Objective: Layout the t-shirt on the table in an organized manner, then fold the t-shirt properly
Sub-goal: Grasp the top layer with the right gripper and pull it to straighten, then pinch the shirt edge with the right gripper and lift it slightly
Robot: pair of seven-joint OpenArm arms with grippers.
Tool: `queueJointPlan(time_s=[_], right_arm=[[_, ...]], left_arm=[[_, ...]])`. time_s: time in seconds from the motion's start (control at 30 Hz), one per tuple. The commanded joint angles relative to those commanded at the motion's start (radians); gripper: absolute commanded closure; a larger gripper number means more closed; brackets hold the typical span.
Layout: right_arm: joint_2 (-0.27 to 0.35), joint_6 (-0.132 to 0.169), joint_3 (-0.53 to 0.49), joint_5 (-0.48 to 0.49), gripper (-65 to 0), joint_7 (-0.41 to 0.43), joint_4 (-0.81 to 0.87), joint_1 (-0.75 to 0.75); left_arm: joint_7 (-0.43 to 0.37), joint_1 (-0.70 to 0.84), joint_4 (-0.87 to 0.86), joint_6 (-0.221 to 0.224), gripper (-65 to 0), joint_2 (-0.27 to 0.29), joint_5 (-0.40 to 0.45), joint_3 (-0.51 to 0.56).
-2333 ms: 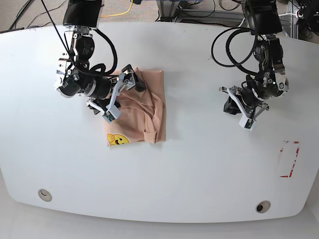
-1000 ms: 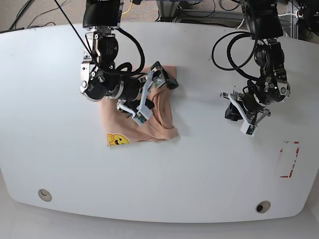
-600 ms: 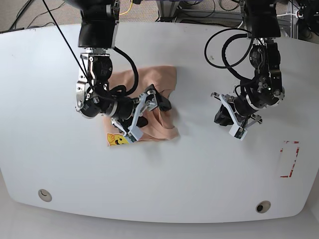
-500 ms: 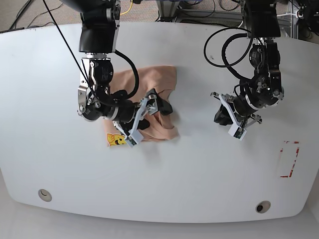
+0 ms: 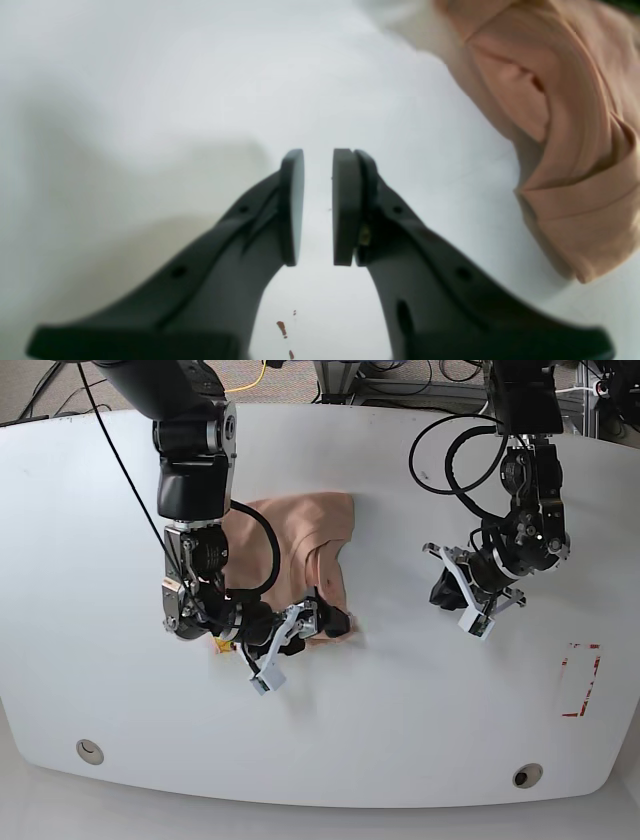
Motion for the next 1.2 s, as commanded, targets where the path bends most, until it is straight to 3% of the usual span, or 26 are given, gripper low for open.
queueJointPlan(time_s=[0.13, 0.33, 0.47, 0.8, 1.2], right_arm=[[0.052, 0.0, -0.014, 0.0, -59.9, -0.002, 0.044, 0.0], [0.13, 0.0, -0.164, -0.009, -59.9, 0.028, 0.041, 0.026], [0.152, 0.0, -0.244, -0.078, -59.9, 0.077, 0.037, 0.029], [0.087, 0.0, -0.334, -0.374, -59.9, 0.155, 0.035, 0.026], [0.023, 0.0, -0.345, -0.408, -59.8, 0.204, -0.06, 0.026]], left_arm=[[0.0, 0.0, 0.002, 0.0, -8.9, 0.0, 0.0, 0.0], [0.0, 0.0, -0.005, 0.0, -8.9, 0.0, 0.0, 0.0], [0.0, 0.0, -0.005, 0.0, -8.9, 0.0, 0.0, 0.0], [0.0, 0.017, -0.006, 0.0, -8.9, 0.0, 0.002, 0.0], [0.0, 0.02, -0.006, 0.0, -8.9, -0.002, 0.003, -0.005]])
